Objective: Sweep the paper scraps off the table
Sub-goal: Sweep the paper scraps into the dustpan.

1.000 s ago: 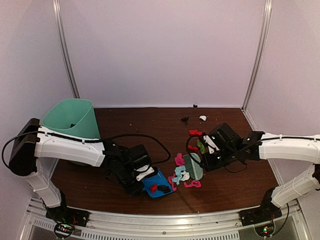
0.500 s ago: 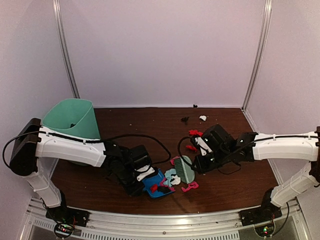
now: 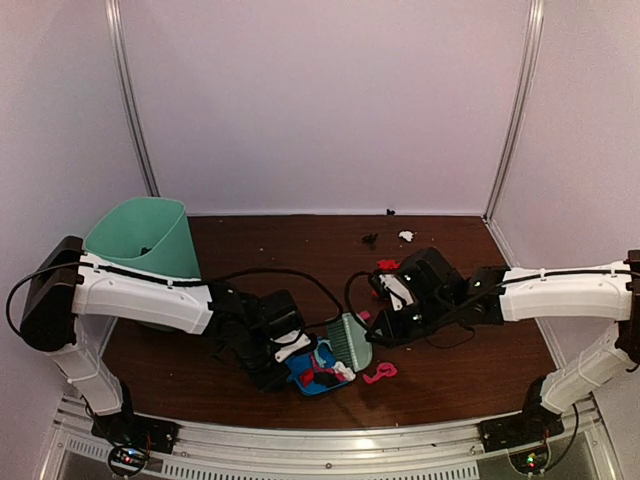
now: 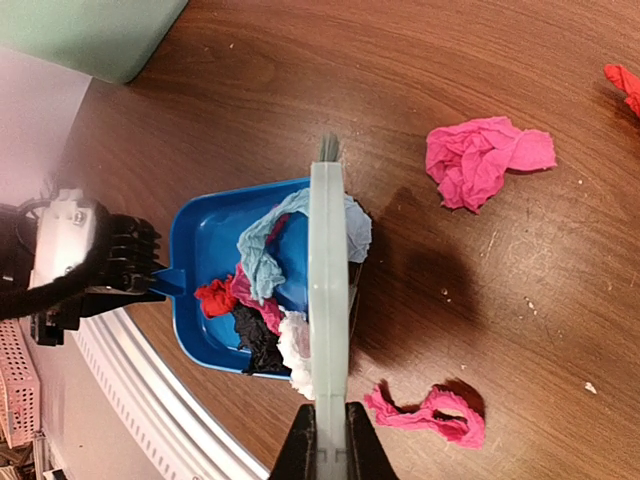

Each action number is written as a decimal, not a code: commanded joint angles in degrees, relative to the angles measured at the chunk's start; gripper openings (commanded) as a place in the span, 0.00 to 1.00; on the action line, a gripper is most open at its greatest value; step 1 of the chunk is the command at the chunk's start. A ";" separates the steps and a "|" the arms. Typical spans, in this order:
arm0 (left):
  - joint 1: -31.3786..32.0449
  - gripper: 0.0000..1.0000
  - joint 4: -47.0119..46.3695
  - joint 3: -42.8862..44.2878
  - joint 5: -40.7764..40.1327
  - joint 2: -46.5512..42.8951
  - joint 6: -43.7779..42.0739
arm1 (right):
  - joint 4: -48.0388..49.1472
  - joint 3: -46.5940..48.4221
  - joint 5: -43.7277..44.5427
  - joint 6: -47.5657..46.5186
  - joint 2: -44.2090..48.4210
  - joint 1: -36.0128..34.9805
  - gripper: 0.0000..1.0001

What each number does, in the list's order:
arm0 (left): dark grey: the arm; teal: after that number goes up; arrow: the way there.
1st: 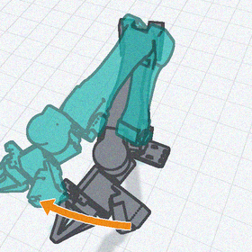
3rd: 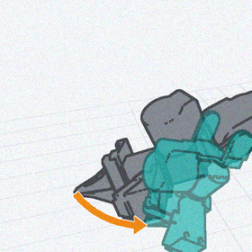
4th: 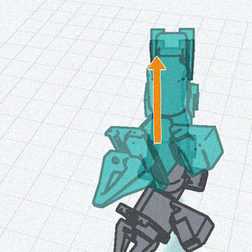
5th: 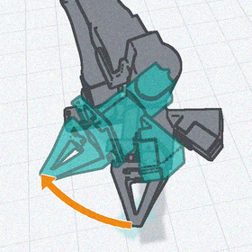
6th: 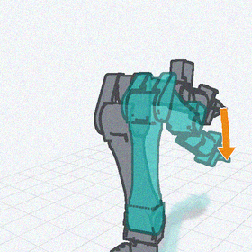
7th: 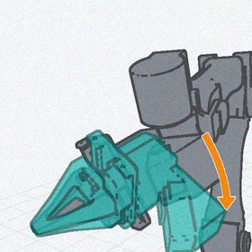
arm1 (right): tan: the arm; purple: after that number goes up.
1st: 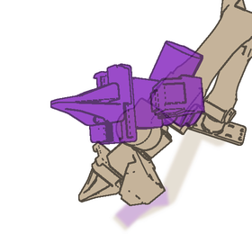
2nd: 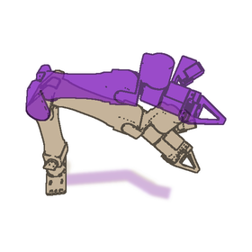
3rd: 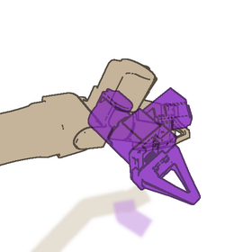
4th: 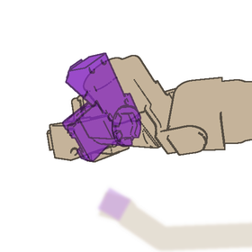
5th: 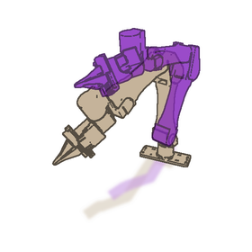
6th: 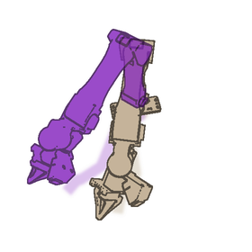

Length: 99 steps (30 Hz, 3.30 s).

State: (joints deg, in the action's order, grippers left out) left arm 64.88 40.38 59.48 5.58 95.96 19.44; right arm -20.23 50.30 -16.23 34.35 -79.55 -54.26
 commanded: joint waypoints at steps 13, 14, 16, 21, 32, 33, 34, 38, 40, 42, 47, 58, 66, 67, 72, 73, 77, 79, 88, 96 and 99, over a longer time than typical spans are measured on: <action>0.29 0.00 -1.88 -0.04 0.67 0.02 0.20 | 1.50 -0.87 -4.88 -1.46 3.01 -0.28 0.00; 0.25 0.00 -1.88 -0.13 0.62 -0.05 0.24 | 0.75 -0.78 -4.28 -1.82 3.65 -0.27 0.00; 0.20 0.00 -1.88 -0.20 0.69 -0.07 0.42 | -0.32 -0.59 -3.41 -2.36 5.01 -0.16 0.00; 0.24 0.00 -1.88 -0.17 0.69 -0.25 0.24 | -4.09 0.49 -0.84 -3.58 7.19 0.38 0.00; 0.61 0.00 -0.90 -0.10 1.31 -0.25 -1.38 | -11.44 0.96 6.93 -3.47 12.49 2.17 0.00; 0.80 0.00 -0.58 0.05 1.12 -0.25 -1.74 | -12.12 0.94 7.61 -3.37 13.09 2.34 0.00; 1.01 0.00 -0.26 0.22 1.00 -0.25 -2.07 | -12.75 0.94 8.79 -3.18 13.72 2.40 0.00; 1.75 0.00 1.56 0.71 0.30 0.10 -2.97 | -16.50 0.85 12.45 -2.02 16.08 2.83 0.00; 2.12 0.00 2.29 0.64 0.14 0.02 -3.25 | -18.47 0.51 14.00 -1.37 17.15 2.87 0.00; 2.34 0.00 2.73 0.64 0.12 -0.11 -3.34 | -20.09 -0.10 15.04 -0.72 18.24 2.87 0.00; 3.08 0.00 3.43 1.15 0.27 -0.16 -3.55 | -23.08 -2.23 15.96 1.26 20.44 2.85 0.00; 3.15 0.00 2.00 2.09 0.13 1.53 -1.80 | -20.19 -5.77 12.94 4.03 17.02 2.76 0.00; 3.15 0.00 1.22 2.39 0.07 2.60 -1.08 | -12.25 -5.42 5.28 4.24 12.81 2.50 0.00; 3.15 0.00 1.10 2.39 0.09 2.69 -1.01 | -11.29 -5.74 3.40 4.19 12.21 2.49 0.00; 3.14 0.00 0.75 2.64 0.13 2.98 -1.06 | -6.50 -6.71 -2.56 4.59 9.83 2.15 0.00; 3.14 0.00 0.75 2.73 0.10 3.07 -1.06 | -5.67 -6.59 -3.50 4.54 9.44 2.14 0.00; 3.14 0.00 0.45 2.92 0.12 3.48 -1.14 | -1.94 -5.97 -8.04 4.61 7.65 1.99 0.00; 3.14 0.00 0.32 3.00 0.17 3.61 -1.14 | -0.89 -5.40 -9.61 4.81 6.88 1.84 0.00; 3.15 0.00 0.05 2.88 0.27 3.72 -0.92 | 0.48 -3.80 -11.89 5.04 7.63 1.70 0.00; 3.13 0.00 -0.01 1.19 0.34 1.46 0.67 | -7.02 -2.35 -3.10 2.74 13.71 2.11 0.00; 3.14 0.00 -0.63 -0.31 0.18 0.04 2.03 | -9.26 -2.16 -0.64 1.16 14.87 2.53 0.00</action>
State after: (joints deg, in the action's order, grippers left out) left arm 67.72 41.36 60.97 6.22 98.67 19.22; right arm -25.98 46.19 -22.11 38.02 -66.83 -52.25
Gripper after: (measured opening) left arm 0.213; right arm 0.075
